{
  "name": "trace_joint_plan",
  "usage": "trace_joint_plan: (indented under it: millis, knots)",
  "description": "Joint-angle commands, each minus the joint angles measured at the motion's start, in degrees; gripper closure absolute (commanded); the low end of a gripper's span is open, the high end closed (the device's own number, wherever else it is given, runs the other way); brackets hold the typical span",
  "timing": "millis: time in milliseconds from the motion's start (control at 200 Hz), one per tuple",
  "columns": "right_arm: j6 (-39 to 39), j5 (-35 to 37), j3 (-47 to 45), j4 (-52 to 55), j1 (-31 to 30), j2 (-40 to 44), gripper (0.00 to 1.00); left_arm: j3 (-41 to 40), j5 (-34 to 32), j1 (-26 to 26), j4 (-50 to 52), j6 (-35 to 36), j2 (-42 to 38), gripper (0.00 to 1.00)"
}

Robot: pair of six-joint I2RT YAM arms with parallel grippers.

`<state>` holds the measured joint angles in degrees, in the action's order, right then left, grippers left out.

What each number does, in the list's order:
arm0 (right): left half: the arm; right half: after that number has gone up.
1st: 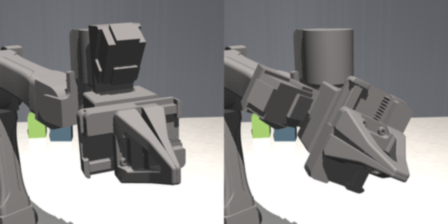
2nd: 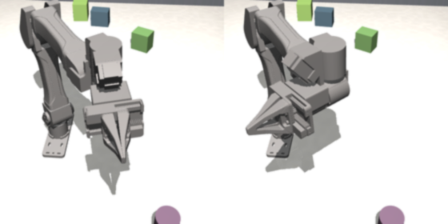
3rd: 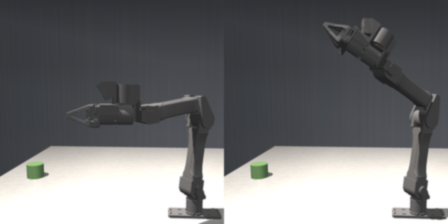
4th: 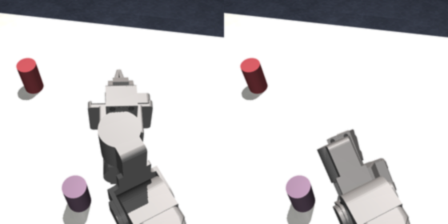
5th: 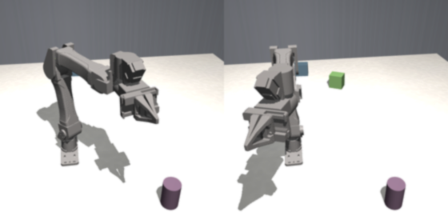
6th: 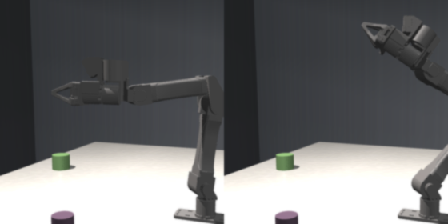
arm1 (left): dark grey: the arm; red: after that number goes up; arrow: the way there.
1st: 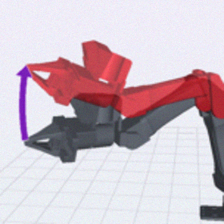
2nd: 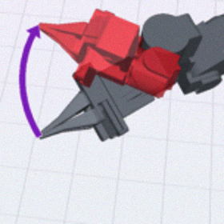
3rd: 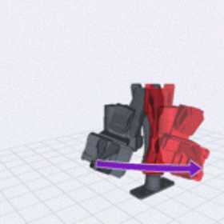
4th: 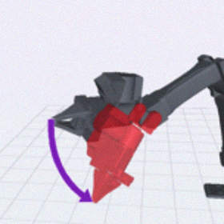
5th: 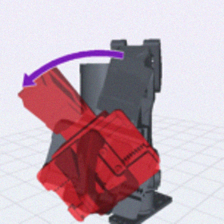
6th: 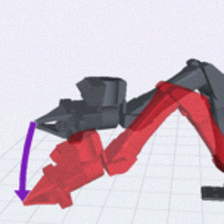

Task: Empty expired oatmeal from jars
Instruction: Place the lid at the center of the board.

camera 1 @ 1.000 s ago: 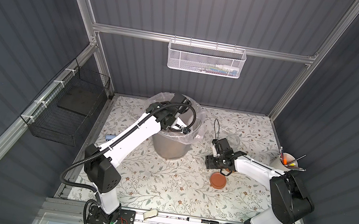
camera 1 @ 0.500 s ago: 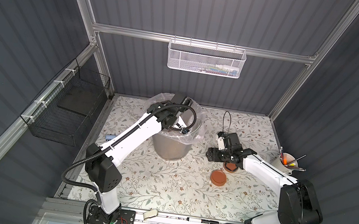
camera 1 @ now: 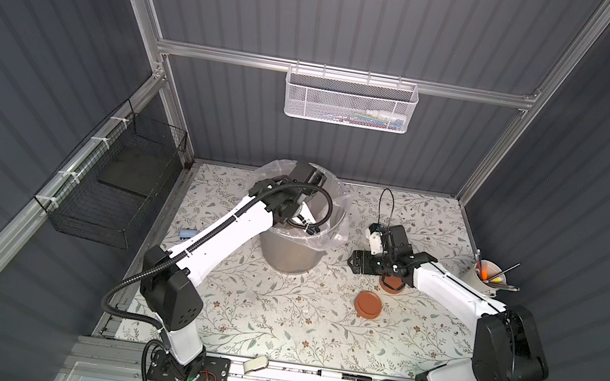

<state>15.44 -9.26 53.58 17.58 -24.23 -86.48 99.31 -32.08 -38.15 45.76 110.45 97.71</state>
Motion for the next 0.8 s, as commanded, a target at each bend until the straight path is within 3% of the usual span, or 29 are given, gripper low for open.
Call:
trace_joint_plan:
  millis: [0,250,450,650,796]
  knots:
    - [0.4,-0.9,0.4,0.4,0.5,1.8,0.15,1.8,0.1,-0.1,-1.0,0.9,-2.9,1.00]
    - [0.7,-1.7,0.7,-0.1,1.3,1.9,0.15,5.0,-0.5,-0.1,-1.5,2.8,-3.4,1.00]
    - [1.0,-2.4,0.5,-0.6,1.4,1.4,0.15,-2.9,2.2,-0.4,-2.8,1.1,-3.1,1.00]
    - [0.9,-2.7,-0.1,-0.9,1.8,1.5,0.15,6.8,0.4,-0.3,-2.2,4.4,-2.7,1.00]
    - [1.3,-3.6,0.3,-1.7,2.0,0.9,0.15,2.2,1.4,-0.3,-2.4,2.9,-3.6,1.00]
